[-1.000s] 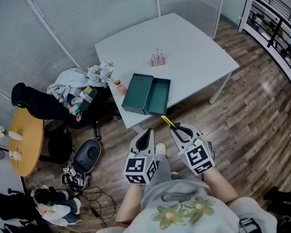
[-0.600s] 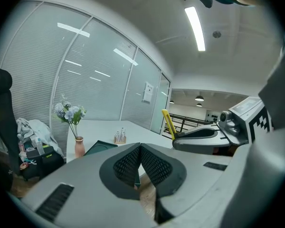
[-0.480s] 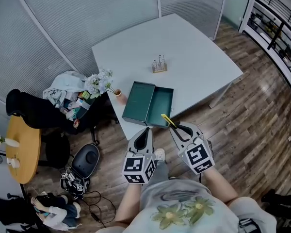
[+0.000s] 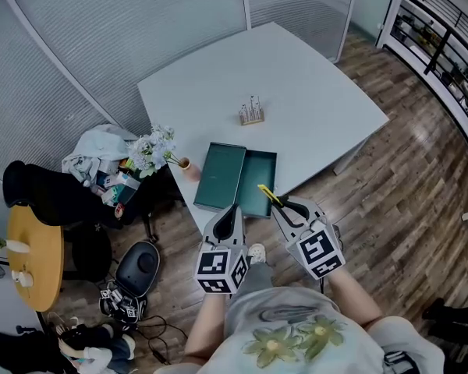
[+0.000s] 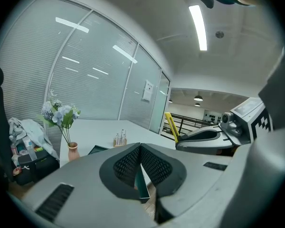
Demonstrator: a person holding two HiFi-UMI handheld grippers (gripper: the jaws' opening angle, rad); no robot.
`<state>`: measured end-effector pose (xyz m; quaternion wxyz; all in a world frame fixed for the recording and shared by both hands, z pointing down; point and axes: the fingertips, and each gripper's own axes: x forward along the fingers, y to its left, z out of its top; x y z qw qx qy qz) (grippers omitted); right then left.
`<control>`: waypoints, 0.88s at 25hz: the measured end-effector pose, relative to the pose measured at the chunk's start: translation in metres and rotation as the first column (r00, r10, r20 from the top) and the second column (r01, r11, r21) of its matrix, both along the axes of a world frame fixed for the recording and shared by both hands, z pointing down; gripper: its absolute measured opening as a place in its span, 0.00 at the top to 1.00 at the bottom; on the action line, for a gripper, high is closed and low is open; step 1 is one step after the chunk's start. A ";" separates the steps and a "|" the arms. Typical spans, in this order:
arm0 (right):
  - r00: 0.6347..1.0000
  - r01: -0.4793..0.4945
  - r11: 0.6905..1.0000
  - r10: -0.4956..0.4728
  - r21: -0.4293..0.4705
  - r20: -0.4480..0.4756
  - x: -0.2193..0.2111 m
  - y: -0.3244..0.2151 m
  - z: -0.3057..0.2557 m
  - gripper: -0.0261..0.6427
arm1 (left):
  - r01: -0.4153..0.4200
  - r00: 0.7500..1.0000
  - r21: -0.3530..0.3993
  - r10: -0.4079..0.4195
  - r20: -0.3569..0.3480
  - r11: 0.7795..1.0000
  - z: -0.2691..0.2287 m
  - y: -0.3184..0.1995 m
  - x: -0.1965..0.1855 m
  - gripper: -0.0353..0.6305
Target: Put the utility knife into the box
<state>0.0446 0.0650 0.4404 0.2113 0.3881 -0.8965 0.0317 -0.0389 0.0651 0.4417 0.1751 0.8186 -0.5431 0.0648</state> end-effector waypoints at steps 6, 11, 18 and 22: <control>1.000 -0.011 1.000 0.011 -0.028 -0.003 -0.009 -0.023 0.009 0.87 | -0.012 1.000 -0.015 0.012 -0.002 1.000 0.006 -0.025 -0.010 0.95; 0.999 -0.021 0.998 0.019 -0.059 -0.031 -0.012 -0.041 0.025 0.87 | -0.018 1.000 -0.031 0.018 -0.006 0.999 0.014 -0.045 -0.016 0.95; 0.998 -0.032 0.994 0.027 -0.100 -0.056 -0.022 -0.074 0.043 0.87 | -0.033 0.999 -0.045 0.033 -0.008 0.998 0.022 -0.080 -0.031 0.95; 0.996 -0.027 0.992 0.016 -0.121 -0.091 -0.028 -0.088 0.056 0.87 | -0.046 0.999 -0.053 0.046 -0.006 0.998 0.029 -0.100 -0.039 0.95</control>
